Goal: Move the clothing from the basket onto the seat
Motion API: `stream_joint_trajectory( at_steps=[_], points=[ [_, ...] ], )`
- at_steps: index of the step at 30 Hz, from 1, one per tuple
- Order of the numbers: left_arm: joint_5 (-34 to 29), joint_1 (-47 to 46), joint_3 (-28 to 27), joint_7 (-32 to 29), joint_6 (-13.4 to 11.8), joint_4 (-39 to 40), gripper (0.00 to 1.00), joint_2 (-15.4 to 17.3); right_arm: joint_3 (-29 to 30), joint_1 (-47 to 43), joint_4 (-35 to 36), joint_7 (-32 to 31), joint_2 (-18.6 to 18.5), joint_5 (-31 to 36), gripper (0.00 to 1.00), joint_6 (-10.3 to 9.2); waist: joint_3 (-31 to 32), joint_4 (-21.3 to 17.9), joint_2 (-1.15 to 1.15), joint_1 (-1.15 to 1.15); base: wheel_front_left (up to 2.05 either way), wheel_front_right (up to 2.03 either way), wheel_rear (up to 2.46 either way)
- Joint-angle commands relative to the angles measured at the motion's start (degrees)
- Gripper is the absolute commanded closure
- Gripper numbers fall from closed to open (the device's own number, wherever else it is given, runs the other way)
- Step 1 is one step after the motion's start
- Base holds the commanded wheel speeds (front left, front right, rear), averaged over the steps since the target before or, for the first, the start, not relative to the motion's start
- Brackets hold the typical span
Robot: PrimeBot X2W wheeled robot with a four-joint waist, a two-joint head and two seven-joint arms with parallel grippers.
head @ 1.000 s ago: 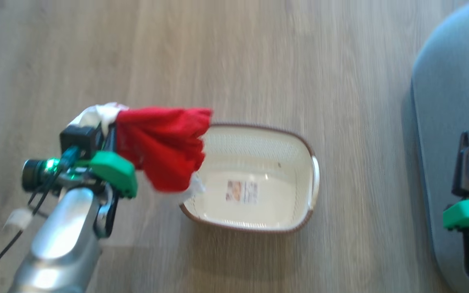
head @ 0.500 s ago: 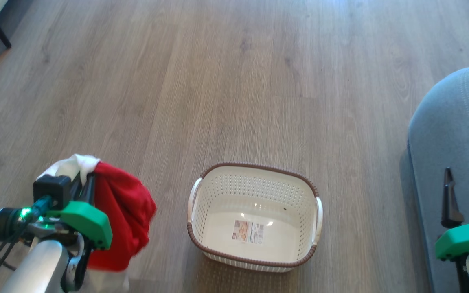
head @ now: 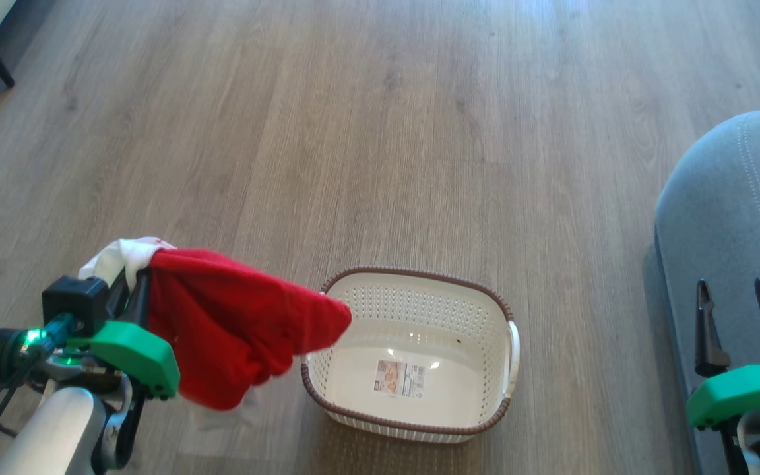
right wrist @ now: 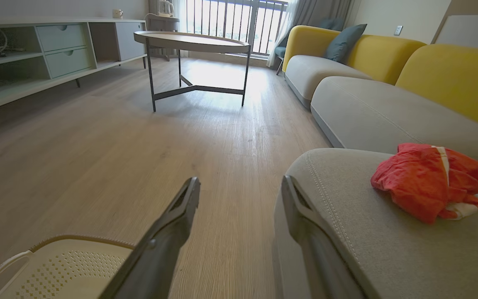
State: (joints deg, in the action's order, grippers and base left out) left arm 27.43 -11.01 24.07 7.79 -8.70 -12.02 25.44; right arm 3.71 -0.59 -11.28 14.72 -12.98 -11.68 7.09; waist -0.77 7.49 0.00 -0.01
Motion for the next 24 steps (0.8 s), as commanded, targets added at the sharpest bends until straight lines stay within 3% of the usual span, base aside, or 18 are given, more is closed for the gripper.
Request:
stream_joint_trajectory(
  at_steps=[1,24],
  points=[
    [0.64,-3.28,-2.76,0.23,-0.62,2.11,1.00,2.19,-1.13,1.10,1.53,0.28,-1.30,0.03,0.00,0.40,-0.25,0.02,0.00,0.01,0.00,0.00,0.00],
    [0.42,-6.34,-0.68,1.30,-0.15,0.38,1.00,0.56,-1.86,2.39,1.84,0.28,-1.42,0.05,0.00,0.40,-1.20,-1.55,0.00,0.01,0.00,0.00,0.00]
  ],
)
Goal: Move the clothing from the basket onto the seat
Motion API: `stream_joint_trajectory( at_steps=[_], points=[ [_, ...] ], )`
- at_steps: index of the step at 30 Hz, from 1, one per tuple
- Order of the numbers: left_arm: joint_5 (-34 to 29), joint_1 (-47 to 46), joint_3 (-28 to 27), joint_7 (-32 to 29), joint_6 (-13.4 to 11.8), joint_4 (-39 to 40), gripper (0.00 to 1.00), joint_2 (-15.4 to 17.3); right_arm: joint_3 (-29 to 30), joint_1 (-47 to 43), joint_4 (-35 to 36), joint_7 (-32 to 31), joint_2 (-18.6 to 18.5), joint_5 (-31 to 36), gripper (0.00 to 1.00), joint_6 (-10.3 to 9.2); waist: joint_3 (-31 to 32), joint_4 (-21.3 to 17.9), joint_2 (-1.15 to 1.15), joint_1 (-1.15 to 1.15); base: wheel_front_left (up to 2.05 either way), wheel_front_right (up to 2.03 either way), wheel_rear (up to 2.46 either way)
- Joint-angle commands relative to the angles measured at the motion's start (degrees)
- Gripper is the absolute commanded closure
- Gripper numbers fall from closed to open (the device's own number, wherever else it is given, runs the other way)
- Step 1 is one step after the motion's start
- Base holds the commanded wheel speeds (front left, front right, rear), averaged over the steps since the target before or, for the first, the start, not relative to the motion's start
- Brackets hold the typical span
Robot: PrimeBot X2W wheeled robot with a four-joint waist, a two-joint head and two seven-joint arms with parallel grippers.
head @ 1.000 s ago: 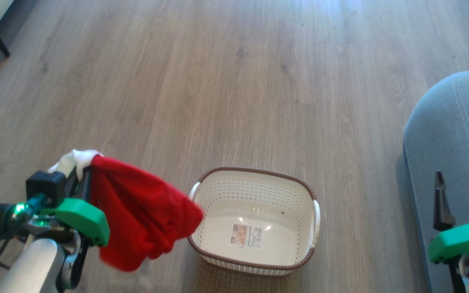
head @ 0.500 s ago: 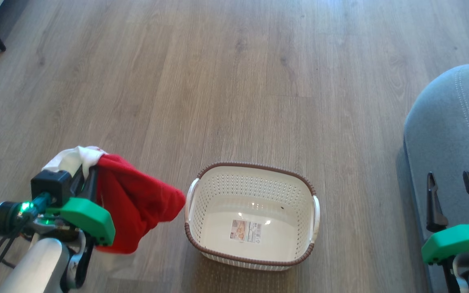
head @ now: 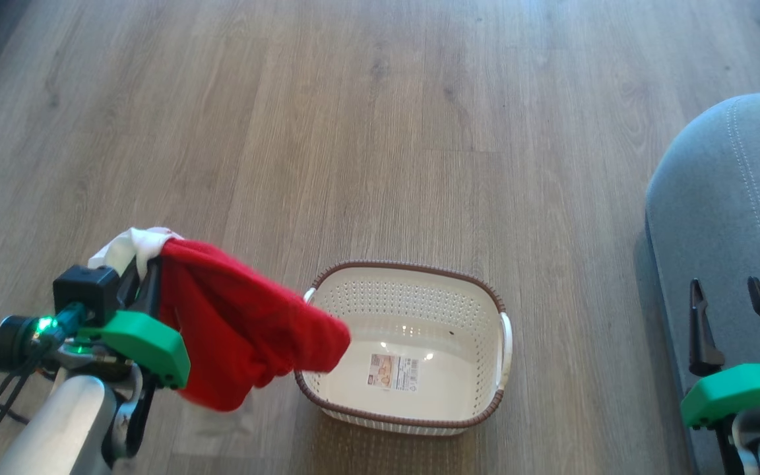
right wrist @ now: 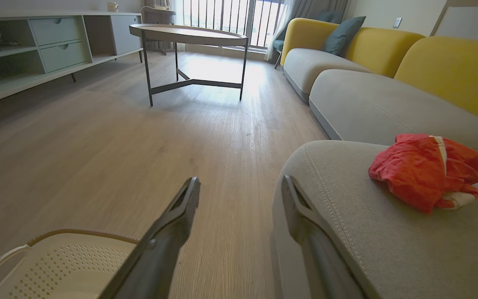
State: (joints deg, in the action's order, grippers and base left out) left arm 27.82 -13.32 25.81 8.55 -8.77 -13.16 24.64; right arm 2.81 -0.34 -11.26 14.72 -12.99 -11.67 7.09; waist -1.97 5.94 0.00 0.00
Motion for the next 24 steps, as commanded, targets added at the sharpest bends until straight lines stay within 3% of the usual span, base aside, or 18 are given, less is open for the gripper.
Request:
stream_joint_trajectory(
  at_steps=[1,7,15,24],
  points=[
    [0.02,-4.15,-2.35,0.58,-0.06,1.42,1.00,1.31,-1.01,2.14,1.86,0.28,-1.45,0.13,0.00,0.40,0.03,-0.01,0.00,0.00,0.00,0.00,0.00],
    [-0.34,-5.73,-0.87,0.39,0.63,2.60,1.00,0.34,-6.09,3.12,3.61,0.28,-2.12,0.28,0.00,0.40,0.43,-0.04,0.00,0.00,0.00,0.00,0.00],
    [-1.78,-10.49,3.30,-1.72,2.36,6.70,1.00,-2.63,-22.36,8.92,7.38,-1.79,-3.17,-0.74,0.00,0.40,1.03,0.27,0.00,0.00,0.00,0.00,0.00],
    [-3.57,-15.60,10.57,-4.15,5.56,8.07,1.00,-8.55,-38.36,18.88,8.29,-4.13,-2.52,-3.32,0.00,0.40,0.82,1.11,0.00,0.00,0.00,0.00,0.00]
  ],
)
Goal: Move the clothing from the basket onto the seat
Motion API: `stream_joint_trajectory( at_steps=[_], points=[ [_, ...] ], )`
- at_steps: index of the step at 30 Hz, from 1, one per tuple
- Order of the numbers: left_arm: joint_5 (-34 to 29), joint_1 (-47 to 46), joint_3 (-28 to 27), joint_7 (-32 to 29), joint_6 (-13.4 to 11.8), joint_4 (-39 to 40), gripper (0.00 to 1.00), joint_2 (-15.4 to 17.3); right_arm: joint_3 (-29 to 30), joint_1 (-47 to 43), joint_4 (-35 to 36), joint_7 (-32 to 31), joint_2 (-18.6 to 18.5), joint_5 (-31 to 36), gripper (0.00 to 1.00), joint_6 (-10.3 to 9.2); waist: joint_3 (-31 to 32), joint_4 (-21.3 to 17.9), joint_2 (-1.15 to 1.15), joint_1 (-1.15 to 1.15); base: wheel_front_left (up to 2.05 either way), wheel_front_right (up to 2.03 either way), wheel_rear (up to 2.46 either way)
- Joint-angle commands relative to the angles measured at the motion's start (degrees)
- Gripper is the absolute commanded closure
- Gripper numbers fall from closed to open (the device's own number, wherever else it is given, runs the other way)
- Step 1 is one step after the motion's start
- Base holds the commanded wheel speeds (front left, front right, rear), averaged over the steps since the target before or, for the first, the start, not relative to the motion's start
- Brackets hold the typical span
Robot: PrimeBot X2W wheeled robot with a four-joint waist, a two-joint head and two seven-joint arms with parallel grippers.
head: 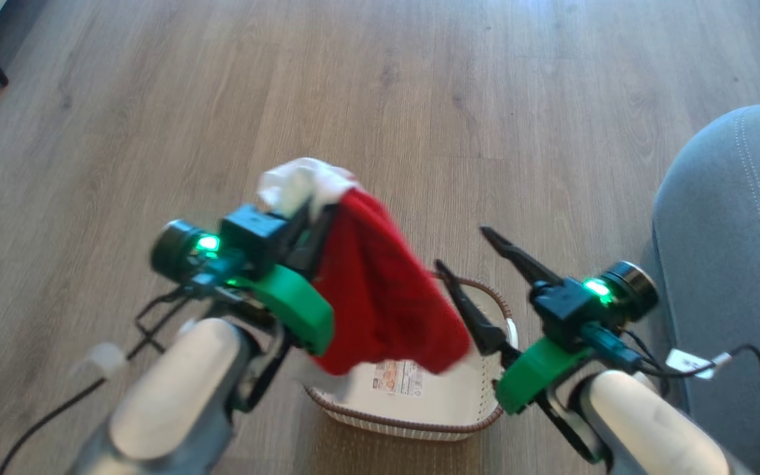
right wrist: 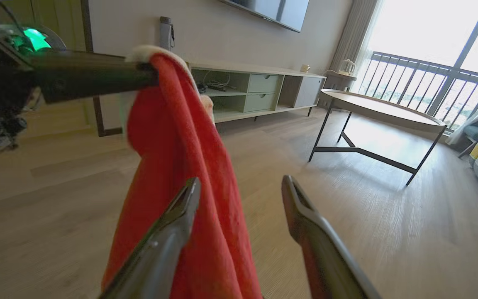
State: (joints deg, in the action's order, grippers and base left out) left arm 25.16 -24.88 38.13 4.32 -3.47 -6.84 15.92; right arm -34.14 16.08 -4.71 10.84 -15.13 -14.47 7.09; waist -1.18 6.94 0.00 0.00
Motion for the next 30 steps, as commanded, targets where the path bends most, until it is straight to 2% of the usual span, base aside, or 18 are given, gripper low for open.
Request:
stream_joint_trajectory(
  at_steps=[1,11,14,15,16,17,23,24,25,26,27,30],
  points=[
    [-1.04,-4.29,-0.92,0.03,0.59,1.61,1.00,-0.58,-2.49,3.35,1.50,-0.32,-0.43,-0.75,0.00,0.40,0.05,0.18,0.00,0.00,0.00,0.00,0.00],
    [-2.60,-5.10,8.18,-0.92,4.12,3.67,1.00,-7.16,-5.80,7.75,-2.16,0.31,-0.71,-3.12,0.00,0.40,0.55,0.82,0.00,0.00,0.00,0.00,0.00],
    [-2.65,-5.10,9.44,-1.33,4.58,4.39,1.00,-7.92,-5.77,8.00,-3.02,0.51,-0.62,-3.52,0.00,0.40,0.56,0.77,0.00,0.00,0.00,0.00,0.00],
    [-2.63,-5.10,9.81,-1.51,4.69,4.64,1.00,-8.12,-5.81,8.01,-3.39,0.49,-0.55,-4.04,0.16,0.40,0.56,0.74,0.00,0.00,0.00,0.00,0.00],
    [-2.62,-5.09,10.07,-1.69,4.72,4.81,1.00,-8.22,-5.95,8.01,-3.59,0.54,-0.56,-4.67,0.98,0.40,0.56,0.72,0.00,0.00,0.00,0.00,0.00],
    [-2.61,-5.07,10.21,-1.81,4.68,4.89,1.00,-8.25,-6.21,7.97,-3.63,0.63,-0.64,-5.46,1.00,0.40,0.58,0.68,0.00,0.00,0.00,0.00,0.00],
    [-2.41,-4.67,10.02,-1.88,4.06,4.16,1.00,-7.58,-6.58,8.15,-3.90,0.69,-2.06,-7.73,1.00,0.40,0.39,-0.10,0.00,0.00,0.00,0.00,0.00],
    [-2.24,-4.52,9.97,-1.92,3.95,3.99,0.88,-7.55,-6.35,8.16,-3.94,0.73,-2.20,-7.88,1.00,0.40,0.35,-0.31,0.00,0.00,0.00,0.00,0.00],
    [-2.18,-4.41,9.95,-1.90,3.85,3.83,0.60,-7.47,-6.17,8.20,-3.94,0.74,-2.37,-7.99,1.00,0.40,0.28,-0.59,0.00,0.00,0.00,0.00,0.00],
    [-2.31,-4.39,9.91,-1.76,3.70,3.68,0.17,-7.31,-5.92,8.26,-3.90,0.72,-2.55,-8.05,1.00,0.40,0.15,-0.97,0.00,0.00,0.00,0.00,0.00],
    [-2.47,-4.37,9.81,-1.51,3.48,3.49,0.00,-7.16,-5.60,8.35,-3.86,0.67,-2.75,-8.08,1.00,0.40,0.01,-1.50,0.00,0.00,0.00,0.00,0.00],
    [-2.42,-3.98,9.50,-0.89,3.03,2.90,0.00,-6.76,-4.59,8.65,-3.40,0.29,-3.51,-8.13,1.00,0.40,-0.49,-4.04,0.00,0.00,0.00,0.00,0.00]
  ],
)
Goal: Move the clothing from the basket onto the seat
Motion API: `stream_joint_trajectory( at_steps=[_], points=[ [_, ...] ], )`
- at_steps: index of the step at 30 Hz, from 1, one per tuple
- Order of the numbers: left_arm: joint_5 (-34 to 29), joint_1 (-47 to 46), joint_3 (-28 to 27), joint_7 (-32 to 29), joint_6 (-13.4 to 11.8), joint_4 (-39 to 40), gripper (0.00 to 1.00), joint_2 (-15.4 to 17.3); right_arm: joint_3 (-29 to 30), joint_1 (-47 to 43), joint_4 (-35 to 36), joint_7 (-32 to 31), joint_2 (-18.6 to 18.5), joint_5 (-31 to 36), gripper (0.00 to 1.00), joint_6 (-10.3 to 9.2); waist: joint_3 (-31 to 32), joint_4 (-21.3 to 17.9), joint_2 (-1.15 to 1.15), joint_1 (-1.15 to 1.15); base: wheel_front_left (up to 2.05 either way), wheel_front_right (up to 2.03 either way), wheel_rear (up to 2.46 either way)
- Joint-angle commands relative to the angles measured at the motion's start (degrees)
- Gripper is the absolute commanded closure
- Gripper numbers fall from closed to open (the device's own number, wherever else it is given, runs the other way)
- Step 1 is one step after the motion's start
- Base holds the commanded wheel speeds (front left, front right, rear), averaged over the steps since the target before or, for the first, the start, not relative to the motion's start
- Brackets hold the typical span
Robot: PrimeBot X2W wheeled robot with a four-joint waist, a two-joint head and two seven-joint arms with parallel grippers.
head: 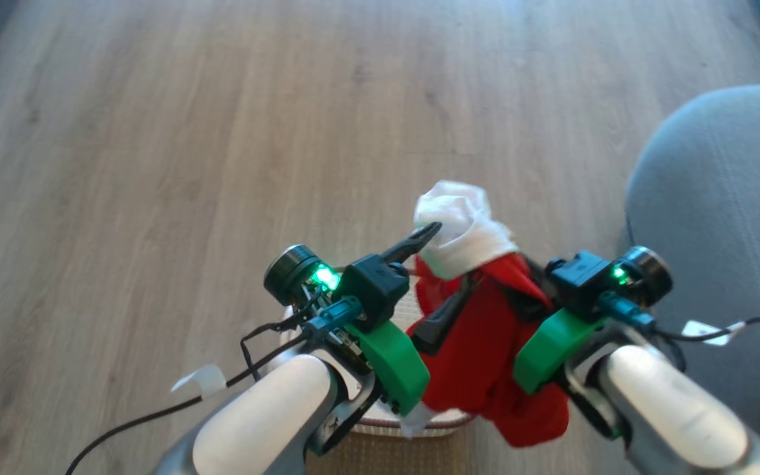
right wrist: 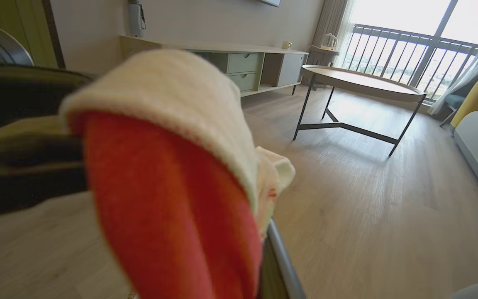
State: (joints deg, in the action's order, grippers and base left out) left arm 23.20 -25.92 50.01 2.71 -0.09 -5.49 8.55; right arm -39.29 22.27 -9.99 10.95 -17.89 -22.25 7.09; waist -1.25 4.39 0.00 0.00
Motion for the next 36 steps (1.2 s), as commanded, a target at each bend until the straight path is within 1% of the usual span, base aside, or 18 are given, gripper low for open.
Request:
stream_joint_trajectory(
  at_steps=[1,5,12,14,15,17,21,26,32,36],
  points=[
    [-0.38,-2.78,-2.43,0.95,-0.40,1.39,0.00,0.72,0.98,2.55,2.13,0.04,-1.12,-0.30,1.00,0.40,-0.62,-2.62,0.00,0.00,0.00,0.00,0.00],
    [-0.10,-2.17,-2.62,1.86,-0.83,1.04,0.00,0.80,3.85,2.35,3.58,-0.35,-2.89,-0.20,1.00,0.40,-1.89,-7.86,0.00,0.00,0.00,0.00,0.00],
    [-0.47,-2.62,-1.60,2.78,-0.71,-0.09,0.00,-0.05,10.26,0.25,7.36,-1.32,-6.25,0.24,1.00,0.40,-4.46,-16.98,0.00,0.00,0.00,0.00,0.00],
    [-0.51,-2.83,-1.16,2.94,-0.52,-0.51,0.00,-0.43,12.36,-0.57,8.55,-1.66,-6.98,0.18,1.00,0.40,-5.08,-19.11,0.00,0.00,0.00,0.00,0.00],
    [-0.52,-2.98,-0.70,3.10,-0.31,-0.91,0.00,-0.81,14.49,-1.47,9.65,-2.02,-7.62,0.12,1.00,0.40,-5.65,-20.97,0.00,0.00,0.00,0.00,0.00],
    [-0.57,-3.19,-0.22,3.24,-0.10,-1.32,0.00,-1.17,16.44,-2.37,10.56,-2.40,-8.21,0.09,1.00,0.40,-6.16,-22.37,0.00,0.00,0.00,0.00,0.00],
    [-0.57,-3.57,0.50,3.53,0.22,-2.10,0.00,-1.71,19.70,-3.90,12.17,-2.95,-8.92,0.20,1.00,0.40,-6.98,-24.16,0.00,0.00,0.00,0.00,0.00],
    [-0.52,-3.65,1.43,3.53,0.43,-2.91,0.00,-2.12,22.50,-5.67,13.89,-3.46,-8.93,0.61,1.00,0.40,-7.61,-25.51,0.00,0.00,0.00,0.00,0.00],
    [-0.45,-3.89,1.97,3.47,0.52,-3.22,0.00,-2.27,24.24,-7.07,14.68,-3.54,-8.29,0.88,1.00,0.40,-7.97,-26.02,0.00,0.00,0.00,0.00,0.00],
    [-0.61,-4.64,2.44,3.00,0.73,-3.01,0.00,-2.31,26.36,-7.44,14.37,-3.46,-7.15,0.28,1.00,0.40,-9.13,-25.35,0.00,0.00,0.00,0.00,0.00]
  ],
)
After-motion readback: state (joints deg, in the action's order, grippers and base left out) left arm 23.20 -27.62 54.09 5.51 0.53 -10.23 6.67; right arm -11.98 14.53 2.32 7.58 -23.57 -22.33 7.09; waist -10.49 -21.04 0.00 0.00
